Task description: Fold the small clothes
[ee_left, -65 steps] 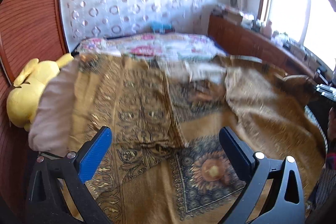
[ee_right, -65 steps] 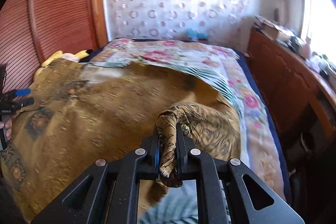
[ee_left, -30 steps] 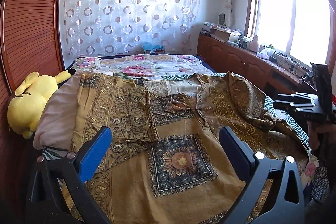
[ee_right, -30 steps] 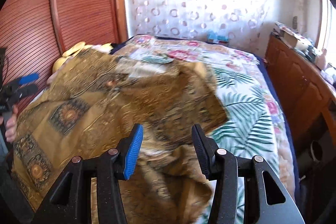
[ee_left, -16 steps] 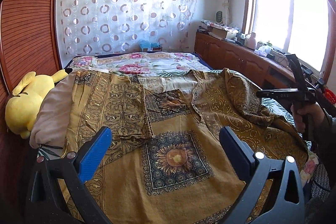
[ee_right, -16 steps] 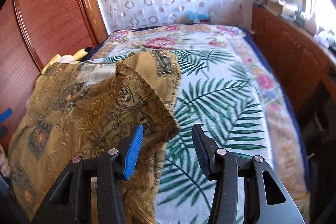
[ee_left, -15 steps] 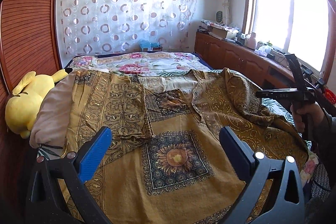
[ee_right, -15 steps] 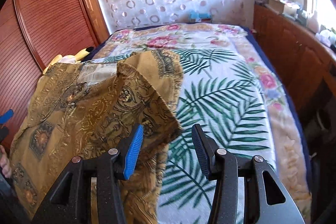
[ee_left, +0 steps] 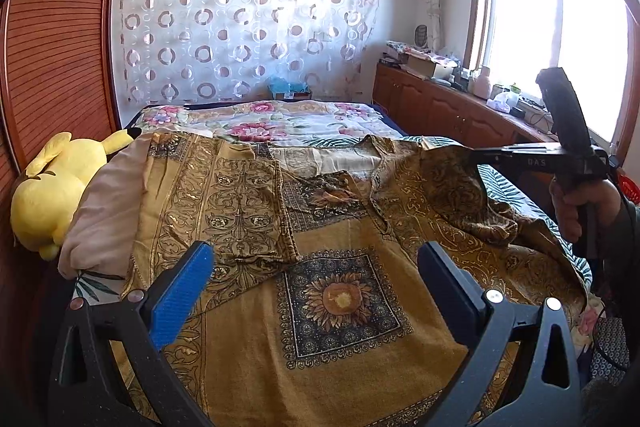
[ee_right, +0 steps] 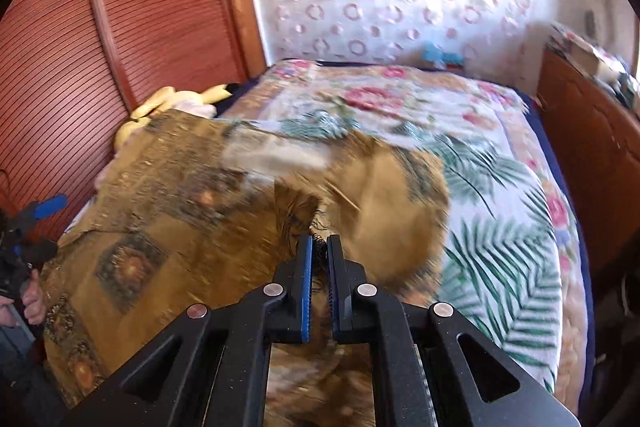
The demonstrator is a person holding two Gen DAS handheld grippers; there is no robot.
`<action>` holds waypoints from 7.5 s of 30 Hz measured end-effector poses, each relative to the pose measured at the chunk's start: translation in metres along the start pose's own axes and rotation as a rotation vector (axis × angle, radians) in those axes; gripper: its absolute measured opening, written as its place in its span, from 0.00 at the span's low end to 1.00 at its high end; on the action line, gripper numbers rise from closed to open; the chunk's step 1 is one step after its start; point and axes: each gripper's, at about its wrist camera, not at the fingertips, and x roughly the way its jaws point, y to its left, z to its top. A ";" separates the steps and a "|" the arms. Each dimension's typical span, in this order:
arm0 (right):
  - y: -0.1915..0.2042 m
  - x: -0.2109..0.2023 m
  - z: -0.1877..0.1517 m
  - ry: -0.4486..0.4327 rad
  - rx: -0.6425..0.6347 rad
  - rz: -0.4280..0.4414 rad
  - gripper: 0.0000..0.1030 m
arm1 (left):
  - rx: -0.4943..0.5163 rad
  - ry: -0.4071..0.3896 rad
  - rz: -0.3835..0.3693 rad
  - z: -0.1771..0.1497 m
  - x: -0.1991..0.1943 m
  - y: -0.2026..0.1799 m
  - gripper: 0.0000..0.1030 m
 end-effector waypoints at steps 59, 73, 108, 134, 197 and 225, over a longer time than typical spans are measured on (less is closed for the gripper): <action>-0.069 0.091 0.027 0.157 0.057 -0.188 0.55 | 0.014 0.097 0.076 0.049 0.058 0.072 1.00; -0.095 0.122 0.032 0.170 0.005 -0.110 0.46 | -0.009 0.156 0.167 0.075 0.106 0.134 1.00; -0.112 0.120 0.033 0.138 0.026 -0.156 0.09 | -0.104 0.281 0.091 0.099 0.172 0.192 0.55; -0.060 0.071 0.053 0.040 -0.056 -0.134 0.05 | 0.026 0.186 -0.050 0.099 0.110 0.122 0.06; -0.028 -0.110 -0.104 -0.064 0.012 -0.186 0.32 | -0.043 0.047 0.028 0.008 -0.040 0.151 0.76; -0.039 -0.041 -0.094 0.142 -0.026 -0.160 0.56 | -0.025 0.328 0.080 -0.033 0.037 0.156 0.76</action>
